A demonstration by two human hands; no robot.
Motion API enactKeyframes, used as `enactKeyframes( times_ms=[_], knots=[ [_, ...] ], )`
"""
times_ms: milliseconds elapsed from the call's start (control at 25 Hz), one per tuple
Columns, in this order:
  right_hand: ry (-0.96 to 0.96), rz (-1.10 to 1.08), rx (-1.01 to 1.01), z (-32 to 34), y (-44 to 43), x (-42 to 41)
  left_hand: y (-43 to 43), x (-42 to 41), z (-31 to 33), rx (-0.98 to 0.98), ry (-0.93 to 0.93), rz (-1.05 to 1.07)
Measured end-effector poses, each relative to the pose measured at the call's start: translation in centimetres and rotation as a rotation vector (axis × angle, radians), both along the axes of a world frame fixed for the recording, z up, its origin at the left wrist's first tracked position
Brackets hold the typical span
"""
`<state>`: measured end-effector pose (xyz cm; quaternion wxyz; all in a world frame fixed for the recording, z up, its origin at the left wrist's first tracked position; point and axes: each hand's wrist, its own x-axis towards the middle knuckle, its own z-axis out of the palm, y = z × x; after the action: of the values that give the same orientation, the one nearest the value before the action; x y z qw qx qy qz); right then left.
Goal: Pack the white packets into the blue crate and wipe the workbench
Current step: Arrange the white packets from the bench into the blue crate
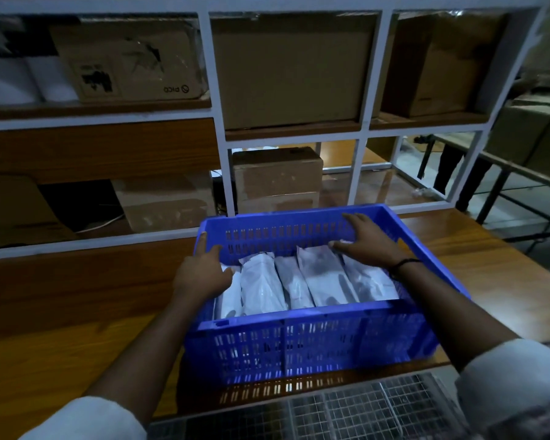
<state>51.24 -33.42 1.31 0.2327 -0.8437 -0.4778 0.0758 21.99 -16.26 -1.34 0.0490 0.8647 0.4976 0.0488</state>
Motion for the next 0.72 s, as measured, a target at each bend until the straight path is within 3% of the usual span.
enactKeyframes(
  times_ms=[80,240,720],
  knots=[
    [-0.076,-0.091,-0.012,0.2,-1.5,1.6,0.3,0.1,0.0,-0.002,-0.006,-0.012],
    [-0.202,-0.19,-0.254,0.5,-4.1,4.6,1.0,0.1,0.5,-0.047,-0.059,-0.019],
    [0.087,-0.184,-0.17,-0.4,-7.8,7.3,2.2,-0.4,-0.9,-0.064,-0.319,0.042]
  ],
)
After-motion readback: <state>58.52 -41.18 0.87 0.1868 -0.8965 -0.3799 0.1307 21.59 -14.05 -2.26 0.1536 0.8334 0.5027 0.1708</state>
